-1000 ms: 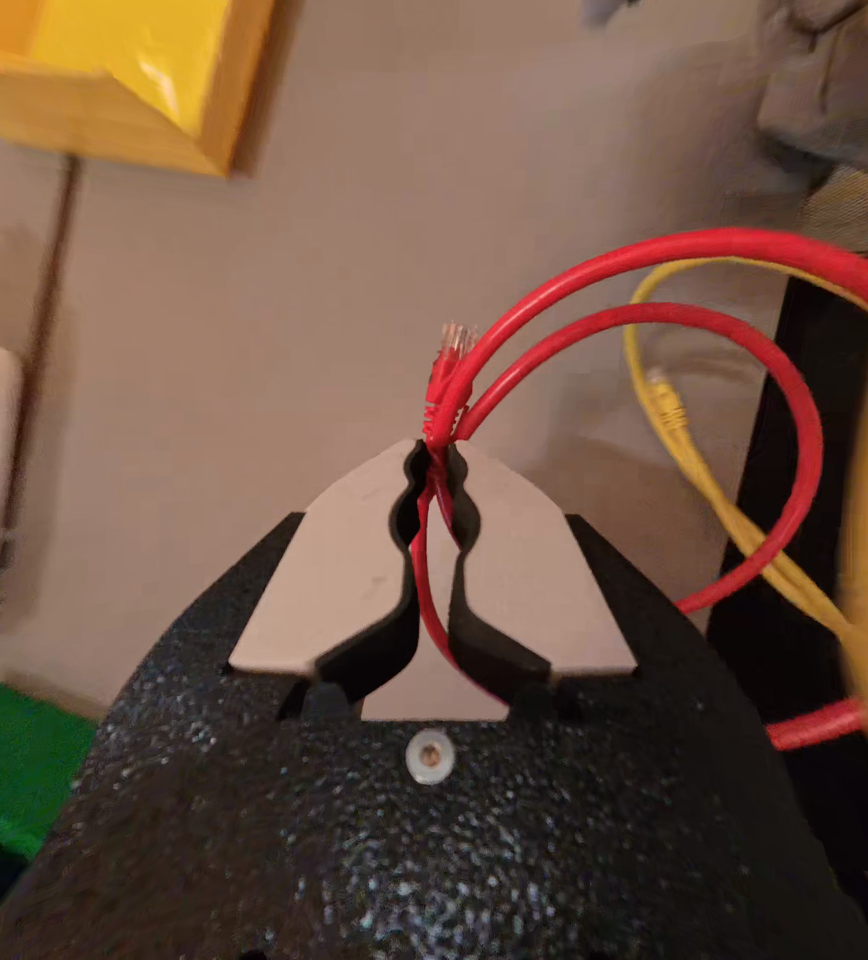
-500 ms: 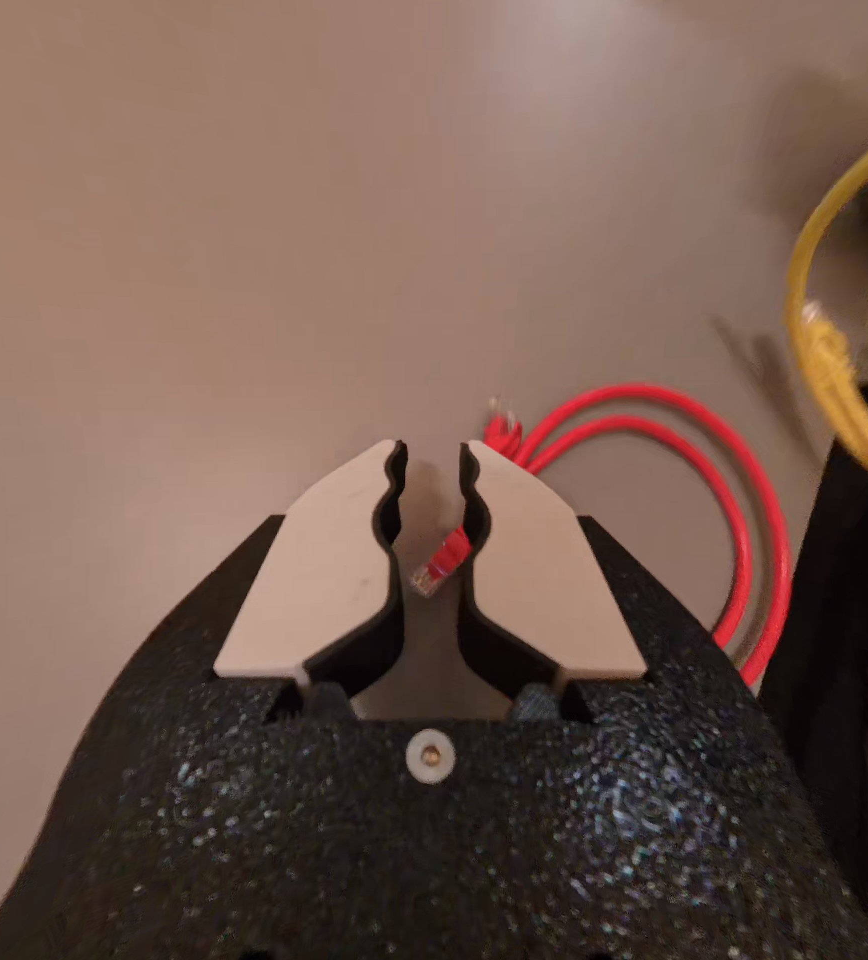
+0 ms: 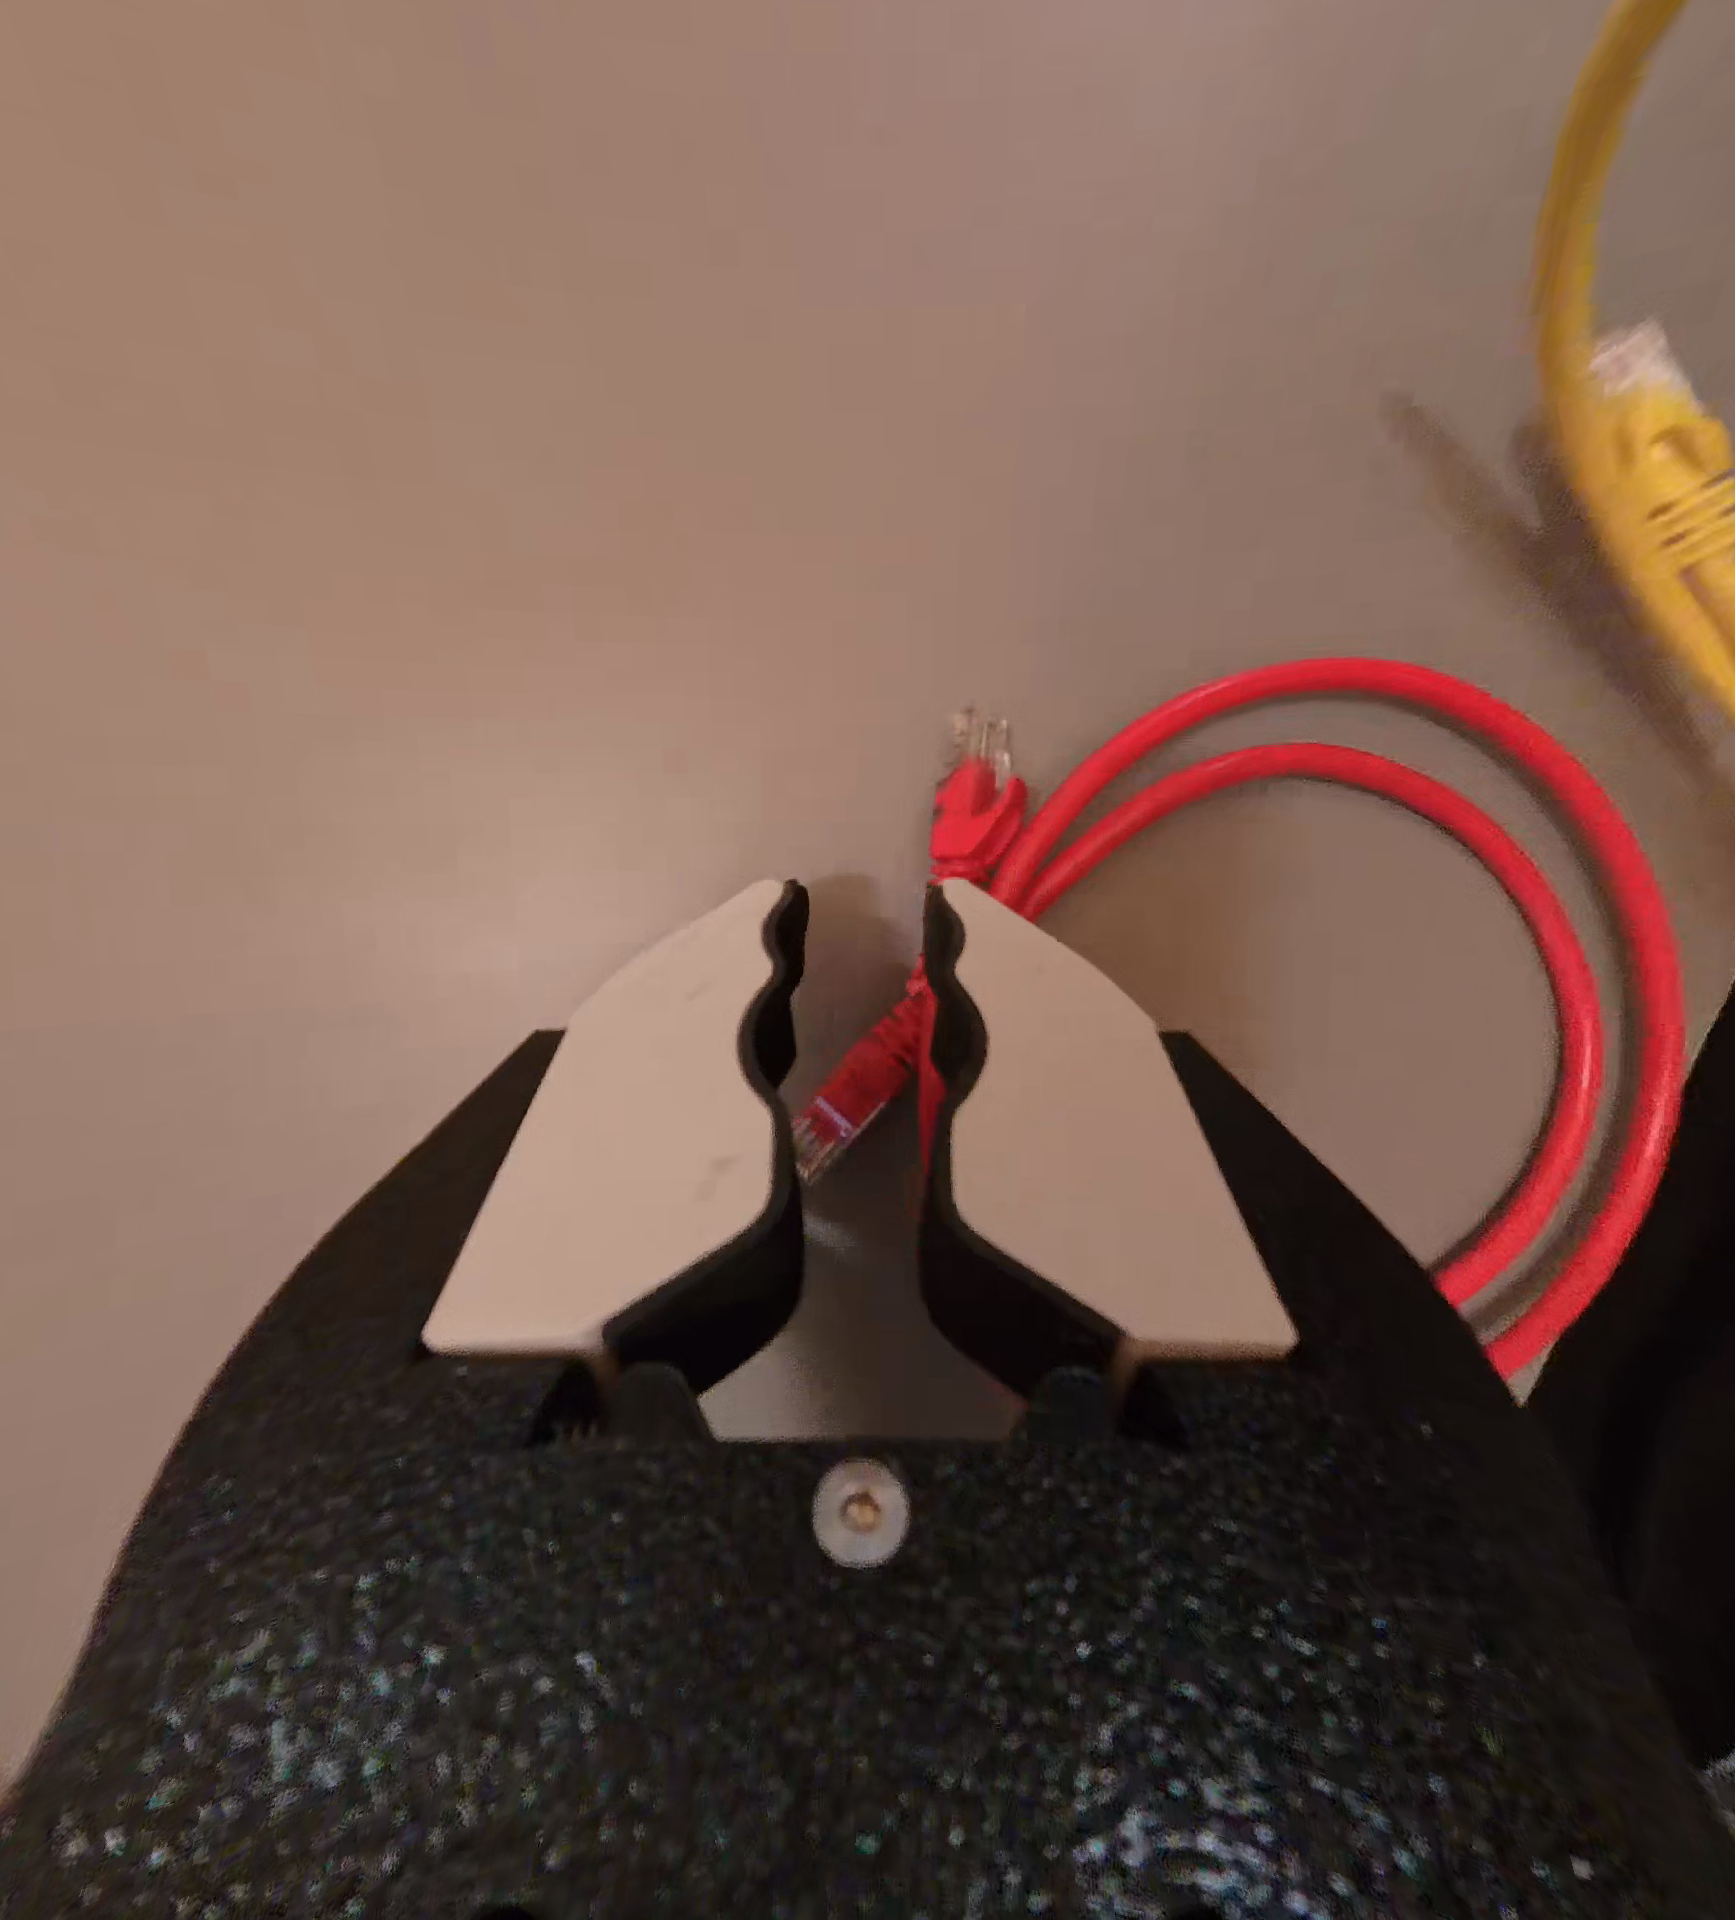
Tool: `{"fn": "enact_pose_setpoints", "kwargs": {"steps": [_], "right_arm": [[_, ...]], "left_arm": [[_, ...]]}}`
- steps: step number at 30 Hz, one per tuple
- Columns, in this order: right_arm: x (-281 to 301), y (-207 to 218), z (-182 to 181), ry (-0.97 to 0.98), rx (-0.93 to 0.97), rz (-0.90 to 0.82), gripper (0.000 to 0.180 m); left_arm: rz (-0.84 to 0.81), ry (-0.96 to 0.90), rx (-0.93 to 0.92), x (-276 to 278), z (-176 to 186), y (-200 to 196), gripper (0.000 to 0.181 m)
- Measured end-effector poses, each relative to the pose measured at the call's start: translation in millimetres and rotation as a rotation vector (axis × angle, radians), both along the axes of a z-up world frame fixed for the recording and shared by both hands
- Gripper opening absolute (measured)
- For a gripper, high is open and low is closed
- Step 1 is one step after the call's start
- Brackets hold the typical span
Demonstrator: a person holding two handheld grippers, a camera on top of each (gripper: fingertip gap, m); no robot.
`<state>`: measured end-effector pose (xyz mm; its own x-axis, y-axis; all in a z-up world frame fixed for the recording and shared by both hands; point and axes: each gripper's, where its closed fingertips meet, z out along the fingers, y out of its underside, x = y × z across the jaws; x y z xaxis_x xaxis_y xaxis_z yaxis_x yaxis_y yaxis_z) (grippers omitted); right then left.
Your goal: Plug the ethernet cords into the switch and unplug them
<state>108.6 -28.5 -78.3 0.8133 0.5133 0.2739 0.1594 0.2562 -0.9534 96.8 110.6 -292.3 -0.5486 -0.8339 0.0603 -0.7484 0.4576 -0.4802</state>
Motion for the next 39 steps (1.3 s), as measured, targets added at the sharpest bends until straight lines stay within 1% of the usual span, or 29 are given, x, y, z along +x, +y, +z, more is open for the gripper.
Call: {"fn": "enact_pose_setpoints", "kwargs": {"steps": [1, 4, 6, 7, 9, 10, 13, 15, 16, 20, 25, 30, 33, 34, 39], "right_arm": [[0, -1, 0, 0.002, -0.001, 0.001, 0.077], [2, -3, 1, 0.002, -0.002, 0.003, 0.077], [3, -5, 1, 0.000, 0.000, 0.003, 0.077], [3, -6, 2, 0.000, -0.001, 0.002, 0.077], [4, -6, 1, 0.005, -0.001, 0.003, 0.077], [4, -6, 1, 0.007, 0.000, 0.005, 0.077], [5, -6, 1, 0.005, -0.002, 0.003, 0.077], [5, -7, 2, 0.006, 0.001, 0.003, 0.077], [5, -7, 2, 0.006, 0.002, 0.001, 0.077], [8, -10, 3, 0.013, 0.010, -0.002, 0.077], [9, -10, 3, 0.016, 0.010, -0.004, 0.077], [9, -8, 0, 0.017, 0.002, -0.003, 0.077], [9, -7, 0, 0.020, 0.001, -0.002, 0.077], [9, -7, -1, 0.021, -0.001, 0.000, 0.077], [10, -7, -2, 0.022, -0.005, -0.002, 0.077]], "left_arm": [[-0.010, 0.000, 0.001, 0, -1, -2, 0.017], [-0.014, 0.001, -0.012, 1, 1, -6, 0.020], [-0.019, 0.007, -0.078, -1, 6, -15, 0.021], [-0.012, 0.010, -0.082, -2, 6, -17, 0.020], [-0.001, 0.016, 0.016, -1, -1, -8, 0.024], [-0.002, 0.004, 0.028, 0, -1, -9, 0.024], [0.028, 0.002, -0.048, 3, 6, -15, 0.023], [0.014, 0.023, 0.009, 0, 0, -9, 0.023], [0.000, 0.022, 0.022, -1, -2, -9, 0.022], [-0.008, -0.009, 0.053, 0, 0, -8, 0.024], [0.002, 0.001, 0.047, -3, 0, -7, 0.024], [0.008, -0.014, -0.009, -2, 8, -11, 0.025], [-0.007, 0.011, 0.066, -5, -2, -6, 0.022], [-0.015, 0.006, 0.062, -5, -1, -7, 0.020], [-0.027, -0.011, 0.029, -6, 4, -12, 0.024]]}}
